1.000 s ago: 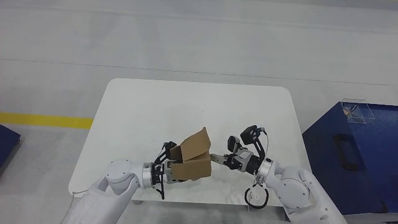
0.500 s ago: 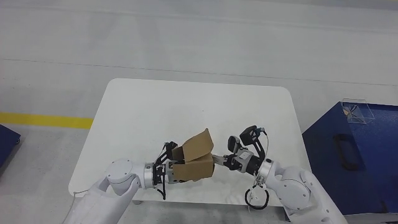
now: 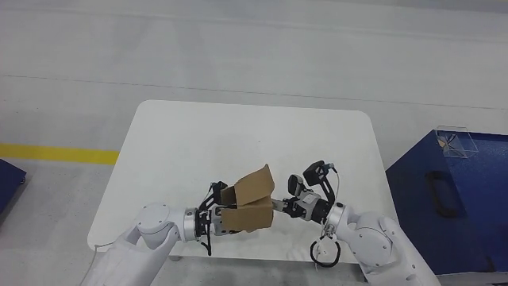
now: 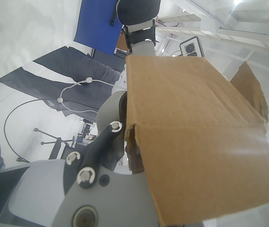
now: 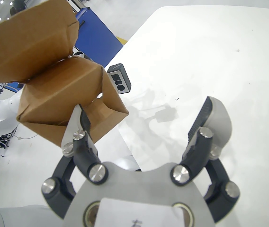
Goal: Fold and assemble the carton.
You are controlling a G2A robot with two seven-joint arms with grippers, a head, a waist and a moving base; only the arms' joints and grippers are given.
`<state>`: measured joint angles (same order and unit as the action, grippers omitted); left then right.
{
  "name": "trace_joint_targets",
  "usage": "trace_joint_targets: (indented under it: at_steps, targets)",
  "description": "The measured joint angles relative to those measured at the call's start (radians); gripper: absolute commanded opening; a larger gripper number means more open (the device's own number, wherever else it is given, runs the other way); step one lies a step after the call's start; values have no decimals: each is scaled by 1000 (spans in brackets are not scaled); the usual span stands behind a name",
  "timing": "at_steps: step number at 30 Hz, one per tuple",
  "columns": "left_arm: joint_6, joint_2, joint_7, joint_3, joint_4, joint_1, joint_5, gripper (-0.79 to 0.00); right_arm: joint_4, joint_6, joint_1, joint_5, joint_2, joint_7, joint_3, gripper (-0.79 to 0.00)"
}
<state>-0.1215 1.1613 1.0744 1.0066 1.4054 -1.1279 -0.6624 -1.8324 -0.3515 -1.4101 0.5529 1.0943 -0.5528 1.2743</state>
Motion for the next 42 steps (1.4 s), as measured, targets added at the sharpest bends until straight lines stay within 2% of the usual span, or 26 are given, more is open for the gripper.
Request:
trace_joint_targets:
  at_steps: [8,14,26,31,37,42]
  targets:
    - [3,1,10,1,-4,0,-12,-785,0,-12,-22,-21,-1,65,26,0]
    - [4,0,16,7,-8,-2,-25,-785,18,-12,-52,-43,-8,43,67,0]
    - [3,3,13,-4,-10,1,-19,-785,48,-10,-24,-45,2,47,-16,0]
    - [3,3,14,-5,-10,-1,-18,-785,50,-17,-28,-50,1,61,-9,0]
    - [9,3,13,-3,-11,-6,-23,-785,42,-40,-61,-80,-5,114,54,0]
    - [10,5,2,-8,-12,-3,-23,-785,-2,-61,-153,-109,-17,234,199,0]
